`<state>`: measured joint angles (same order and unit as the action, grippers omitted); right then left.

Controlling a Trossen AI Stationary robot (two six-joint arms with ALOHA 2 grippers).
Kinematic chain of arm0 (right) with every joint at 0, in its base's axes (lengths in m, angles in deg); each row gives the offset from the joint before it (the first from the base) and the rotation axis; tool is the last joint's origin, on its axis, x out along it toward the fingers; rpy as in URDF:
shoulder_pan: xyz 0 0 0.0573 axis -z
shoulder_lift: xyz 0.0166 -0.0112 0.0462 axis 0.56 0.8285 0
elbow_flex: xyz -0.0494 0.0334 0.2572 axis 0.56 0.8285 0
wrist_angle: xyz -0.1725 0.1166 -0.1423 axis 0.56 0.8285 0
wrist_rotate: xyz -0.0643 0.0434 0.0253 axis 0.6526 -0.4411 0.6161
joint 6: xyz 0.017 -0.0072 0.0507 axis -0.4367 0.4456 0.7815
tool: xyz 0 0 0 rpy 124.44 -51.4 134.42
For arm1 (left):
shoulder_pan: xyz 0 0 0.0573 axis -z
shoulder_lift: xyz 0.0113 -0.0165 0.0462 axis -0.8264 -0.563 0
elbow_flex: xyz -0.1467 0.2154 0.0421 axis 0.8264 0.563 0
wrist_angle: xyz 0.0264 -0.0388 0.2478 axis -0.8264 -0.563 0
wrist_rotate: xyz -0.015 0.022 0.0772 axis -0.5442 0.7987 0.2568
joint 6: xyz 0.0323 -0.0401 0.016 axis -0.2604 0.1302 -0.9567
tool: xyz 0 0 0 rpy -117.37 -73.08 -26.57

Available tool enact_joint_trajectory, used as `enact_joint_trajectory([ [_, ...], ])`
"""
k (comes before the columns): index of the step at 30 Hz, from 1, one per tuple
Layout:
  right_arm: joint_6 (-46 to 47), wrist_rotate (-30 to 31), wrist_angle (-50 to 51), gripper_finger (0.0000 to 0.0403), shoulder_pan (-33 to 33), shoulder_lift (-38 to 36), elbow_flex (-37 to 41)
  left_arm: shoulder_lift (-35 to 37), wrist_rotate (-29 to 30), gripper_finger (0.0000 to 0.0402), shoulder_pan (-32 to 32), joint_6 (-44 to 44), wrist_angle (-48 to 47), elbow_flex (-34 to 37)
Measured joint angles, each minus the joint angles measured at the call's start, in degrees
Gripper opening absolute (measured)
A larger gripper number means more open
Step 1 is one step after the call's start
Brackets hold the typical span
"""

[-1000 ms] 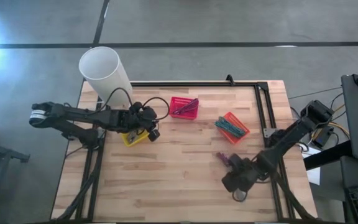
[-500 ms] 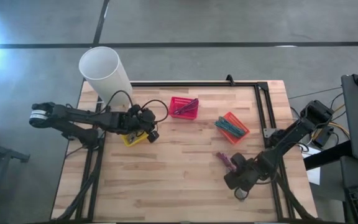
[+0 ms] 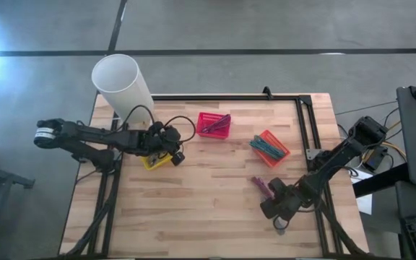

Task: Pick & Place USB Port
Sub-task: Put the black charger cable into the yellow bin

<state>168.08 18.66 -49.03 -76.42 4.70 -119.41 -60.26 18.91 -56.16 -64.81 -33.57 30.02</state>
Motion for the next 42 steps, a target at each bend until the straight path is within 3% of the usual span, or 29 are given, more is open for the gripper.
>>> enact_joint_trajectory([
  [12, -0.45, 0.16, 0.14, 0.0134, 0.48, 0.02, 0.97, 0.00, 0.00, 0.0096, -0.02, 0.76, 1.12, 0.00],
  [17, -1.98, -0.82, -1.02, 0.0134, 1.04, 4.23, 0.06, 0.00, 0.00, 0.0096, -0.02, 0.84, 2.16, 0.00],
  [23, -3.85, -2.99, 10.11, 0.0127, 1.60, 9.80, -7.47, 0.00, 0.00, 0.0096, -0.02, 0.85, 3.02, 0.00],
  [32, -10.95, -2.74, 13.61, 0.0039, 2.59, 10.00, -11.79, 0.00, 0.00, 0.0096, -0.02, 0.85, 3.48, 0.00],
  [36, -16.65, 2.65, 10.54, 0.0017, 2.60, 9.28, -14.50, 0.00, -0.01, 0.0096, 0.20, 0.85, 3.92, 0.00],
  [42, -34.14, 19.80, 7.66, 0.0017, 3.00, 8.14, -20.46, 0.00, -0.83, 0.0096, 0.97, -0.89, 8.09, 0.02],
])
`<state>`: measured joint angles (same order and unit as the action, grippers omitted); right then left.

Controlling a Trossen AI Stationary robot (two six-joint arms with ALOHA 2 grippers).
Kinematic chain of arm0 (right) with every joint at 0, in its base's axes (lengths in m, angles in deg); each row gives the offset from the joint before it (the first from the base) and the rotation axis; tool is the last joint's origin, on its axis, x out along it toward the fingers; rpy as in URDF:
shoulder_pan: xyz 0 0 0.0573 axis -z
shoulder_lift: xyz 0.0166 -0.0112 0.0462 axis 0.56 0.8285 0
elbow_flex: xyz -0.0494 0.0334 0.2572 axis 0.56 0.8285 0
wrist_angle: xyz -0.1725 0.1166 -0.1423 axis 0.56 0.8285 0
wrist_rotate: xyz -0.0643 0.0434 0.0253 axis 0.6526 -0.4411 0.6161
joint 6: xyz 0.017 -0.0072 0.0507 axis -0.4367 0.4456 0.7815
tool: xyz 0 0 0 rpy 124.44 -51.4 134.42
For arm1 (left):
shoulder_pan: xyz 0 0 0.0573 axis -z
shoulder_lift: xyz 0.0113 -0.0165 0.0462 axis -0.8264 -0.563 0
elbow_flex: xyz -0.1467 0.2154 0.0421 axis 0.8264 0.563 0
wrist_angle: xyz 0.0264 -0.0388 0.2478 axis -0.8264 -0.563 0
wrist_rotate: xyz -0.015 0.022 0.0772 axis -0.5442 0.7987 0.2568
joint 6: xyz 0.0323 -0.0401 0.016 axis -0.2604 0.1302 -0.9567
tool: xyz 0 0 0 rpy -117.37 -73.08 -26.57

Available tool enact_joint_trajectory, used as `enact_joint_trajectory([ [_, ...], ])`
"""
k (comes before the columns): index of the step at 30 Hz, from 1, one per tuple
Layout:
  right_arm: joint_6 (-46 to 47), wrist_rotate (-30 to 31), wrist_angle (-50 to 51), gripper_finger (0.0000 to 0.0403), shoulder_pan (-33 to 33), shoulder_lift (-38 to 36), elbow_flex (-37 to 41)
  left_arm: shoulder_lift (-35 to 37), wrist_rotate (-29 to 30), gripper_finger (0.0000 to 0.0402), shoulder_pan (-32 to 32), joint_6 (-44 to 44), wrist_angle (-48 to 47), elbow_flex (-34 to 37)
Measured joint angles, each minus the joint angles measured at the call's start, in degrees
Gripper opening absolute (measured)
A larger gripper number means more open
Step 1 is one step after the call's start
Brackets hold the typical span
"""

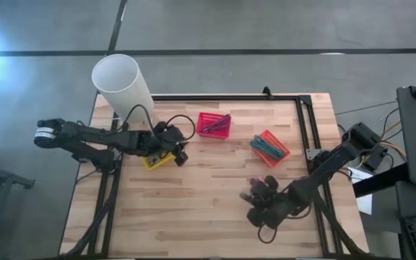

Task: Pick & Place USB Port
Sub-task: Put the black charger cable into the yellow bin

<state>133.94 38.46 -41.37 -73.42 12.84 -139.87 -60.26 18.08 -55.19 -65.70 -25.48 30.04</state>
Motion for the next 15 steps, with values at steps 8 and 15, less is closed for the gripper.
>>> enact_joint_trajectory([
  [8, -24.50, 12.20, 0.11, 0.0017, 5.58, -6.00, -1.99, 0.00, -11.87, 0.0096, 1.03, -11.98, 10.43, 0.00],
  [15, -30.61, 12.35, -4.95, 0.0016, 14.41, -15.82, 4.87, -0.36, -15.06, 0.0096, 1.15, -16.38, 16.13, 0.89],
])
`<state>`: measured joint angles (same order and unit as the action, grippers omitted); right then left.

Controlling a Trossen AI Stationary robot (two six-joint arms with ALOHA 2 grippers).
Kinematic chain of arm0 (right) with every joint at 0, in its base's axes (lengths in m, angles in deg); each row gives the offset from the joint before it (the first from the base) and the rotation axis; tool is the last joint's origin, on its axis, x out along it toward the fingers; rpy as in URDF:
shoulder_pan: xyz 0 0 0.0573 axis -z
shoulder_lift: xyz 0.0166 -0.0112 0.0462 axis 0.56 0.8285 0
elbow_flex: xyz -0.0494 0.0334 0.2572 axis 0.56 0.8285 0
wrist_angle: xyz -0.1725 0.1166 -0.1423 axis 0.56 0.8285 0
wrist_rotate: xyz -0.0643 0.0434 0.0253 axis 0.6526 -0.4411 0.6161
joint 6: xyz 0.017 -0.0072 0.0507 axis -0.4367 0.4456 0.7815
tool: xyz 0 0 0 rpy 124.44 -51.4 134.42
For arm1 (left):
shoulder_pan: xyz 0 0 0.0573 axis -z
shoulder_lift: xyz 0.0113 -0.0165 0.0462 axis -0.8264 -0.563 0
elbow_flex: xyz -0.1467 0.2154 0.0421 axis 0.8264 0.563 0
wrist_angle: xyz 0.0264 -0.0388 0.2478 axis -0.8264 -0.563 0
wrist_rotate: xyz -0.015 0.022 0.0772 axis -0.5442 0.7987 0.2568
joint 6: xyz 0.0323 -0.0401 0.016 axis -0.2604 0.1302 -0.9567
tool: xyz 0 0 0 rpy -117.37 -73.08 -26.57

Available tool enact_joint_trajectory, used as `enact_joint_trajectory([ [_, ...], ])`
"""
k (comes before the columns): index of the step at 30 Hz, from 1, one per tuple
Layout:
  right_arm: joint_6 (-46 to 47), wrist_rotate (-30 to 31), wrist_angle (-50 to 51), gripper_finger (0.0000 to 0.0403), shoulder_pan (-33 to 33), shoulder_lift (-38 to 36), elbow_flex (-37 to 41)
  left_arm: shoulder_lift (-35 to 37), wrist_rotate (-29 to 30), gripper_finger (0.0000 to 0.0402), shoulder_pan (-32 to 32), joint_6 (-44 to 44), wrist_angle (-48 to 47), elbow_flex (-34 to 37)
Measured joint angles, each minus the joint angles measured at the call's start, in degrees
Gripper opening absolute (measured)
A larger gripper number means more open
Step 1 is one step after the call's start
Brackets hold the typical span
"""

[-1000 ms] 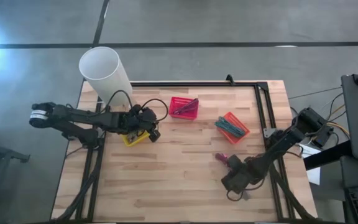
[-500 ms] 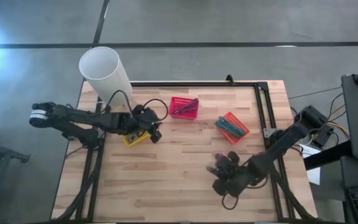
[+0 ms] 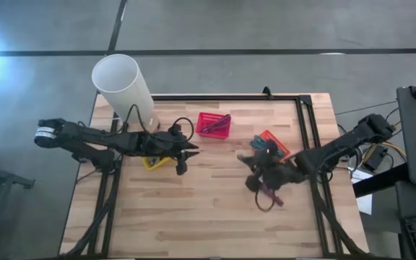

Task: Pick & Place USB Port
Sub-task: Put the black charger cable into the yellow bin

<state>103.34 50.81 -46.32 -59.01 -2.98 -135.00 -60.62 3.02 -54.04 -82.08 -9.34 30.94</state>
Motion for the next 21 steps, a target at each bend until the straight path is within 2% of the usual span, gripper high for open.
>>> enact_joint_trajectory([
  [2, -3.76, -0.47, -7.80, 0.0016, 1.54, -1.84, 3.65, -0.79, 0.00, 0.0096, -0.02, -0.30, 4.17, 1.91],
  [4, -9.44, -3.39, -19.21, 0.0016, 2.72, -2.84, 7.82, -2.05, -0.15, 0.0096, -0.02, -0.30, 10.24, 4.49],
  [8, -19.75, -12.18, -44.54, 0.0016, 5.53, -2.54, 15.27, -4.87, -2.28, 0.0096, -0.02, 0.28, 24.80, 9.16],
  [10, -22.49, -16.03, -53.81, 0.0016, 7.09, -1.32, 17.70, -6.65, -4.49, 0.0096, -0.02, 1.41, 31.32, 10.82],
  [12, -23.31, -18.98, -58.25, 0.0016, 8.90, 0.33, 18.82, -9.07, -6.23, 0.0096, -0.02, 2.98, 36.85, 11.79],
  [15, -23.34, -22.41, -59.32, 0.0015, 11.77, 3.13, 18.60, -13.10, -7.72, 0.0095, 0.18, 3.85, 43.35, 12.00],
  [21, -23.73, -27.79, -59.41, 0.0015, 14.73, 9.59, 14.62, -19.66, -9.20, 0.0094, 0.31, 3.87, 45.49, 8.92],
])
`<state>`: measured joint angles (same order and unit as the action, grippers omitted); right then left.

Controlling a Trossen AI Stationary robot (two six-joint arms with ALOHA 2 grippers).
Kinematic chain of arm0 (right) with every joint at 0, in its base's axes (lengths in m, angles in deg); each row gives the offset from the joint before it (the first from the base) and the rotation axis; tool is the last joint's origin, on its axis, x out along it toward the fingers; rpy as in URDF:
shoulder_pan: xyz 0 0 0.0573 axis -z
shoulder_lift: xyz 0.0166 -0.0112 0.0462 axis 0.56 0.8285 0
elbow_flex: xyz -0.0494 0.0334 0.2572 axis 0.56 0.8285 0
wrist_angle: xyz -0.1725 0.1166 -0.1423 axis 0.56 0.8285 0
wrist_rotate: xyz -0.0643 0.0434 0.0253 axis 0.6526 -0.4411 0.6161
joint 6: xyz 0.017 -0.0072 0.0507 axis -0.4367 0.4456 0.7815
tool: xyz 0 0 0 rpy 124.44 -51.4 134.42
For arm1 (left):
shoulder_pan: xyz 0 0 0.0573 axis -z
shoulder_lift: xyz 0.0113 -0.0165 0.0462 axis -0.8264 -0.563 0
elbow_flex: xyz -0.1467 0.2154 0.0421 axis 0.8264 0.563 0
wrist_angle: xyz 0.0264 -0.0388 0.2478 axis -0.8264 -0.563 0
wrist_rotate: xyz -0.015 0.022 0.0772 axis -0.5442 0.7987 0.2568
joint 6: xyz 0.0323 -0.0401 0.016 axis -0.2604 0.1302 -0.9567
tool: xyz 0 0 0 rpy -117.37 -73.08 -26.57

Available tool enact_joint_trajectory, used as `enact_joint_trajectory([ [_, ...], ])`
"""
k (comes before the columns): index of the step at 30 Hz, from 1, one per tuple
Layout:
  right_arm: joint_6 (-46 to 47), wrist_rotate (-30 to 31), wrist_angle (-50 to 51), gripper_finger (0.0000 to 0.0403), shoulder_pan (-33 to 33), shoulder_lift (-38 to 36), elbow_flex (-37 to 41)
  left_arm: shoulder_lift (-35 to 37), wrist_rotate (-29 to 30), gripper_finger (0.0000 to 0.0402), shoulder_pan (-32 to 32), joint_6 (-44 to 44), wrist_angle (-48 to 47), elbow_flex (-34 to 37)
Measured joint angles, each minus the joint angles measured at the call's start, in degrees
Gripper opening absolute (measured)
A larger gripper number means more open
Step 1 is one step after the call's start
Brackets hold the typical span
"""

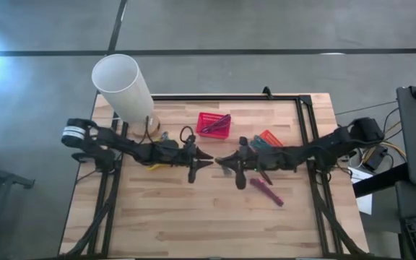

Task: Pick & Place USB Port
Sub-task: Put the black charger cable into the yellow bin

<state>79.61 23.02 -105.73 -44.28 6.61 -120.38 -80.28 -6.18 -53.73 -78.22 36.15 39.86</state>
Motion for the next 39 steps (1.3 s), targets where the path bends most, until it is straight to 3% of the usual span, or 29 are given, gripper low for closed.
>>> enact_joint_trajectory([
  [13, -3.71, -1.12, 0.39, 0.0015, 0.54, 6.56, -5.57, -2.32, -1.98, 0.0094, 0.28, -0.23, -0.53, -2.32],
  [22, -3.16, -0.84, 6.50, 0.0025, 0.53, 4.64, -5.55, -2.32, -2.44, 0.0094, 0.85, -0.10, -2.70, -2.32],
  [39, -3.01, 2.48, 7.76, 0.0019, 0.53, 3.93, -5.58, -2.29, -2.46, 0.0094, 0.90, -0.54, 0.33, -2.41],
])
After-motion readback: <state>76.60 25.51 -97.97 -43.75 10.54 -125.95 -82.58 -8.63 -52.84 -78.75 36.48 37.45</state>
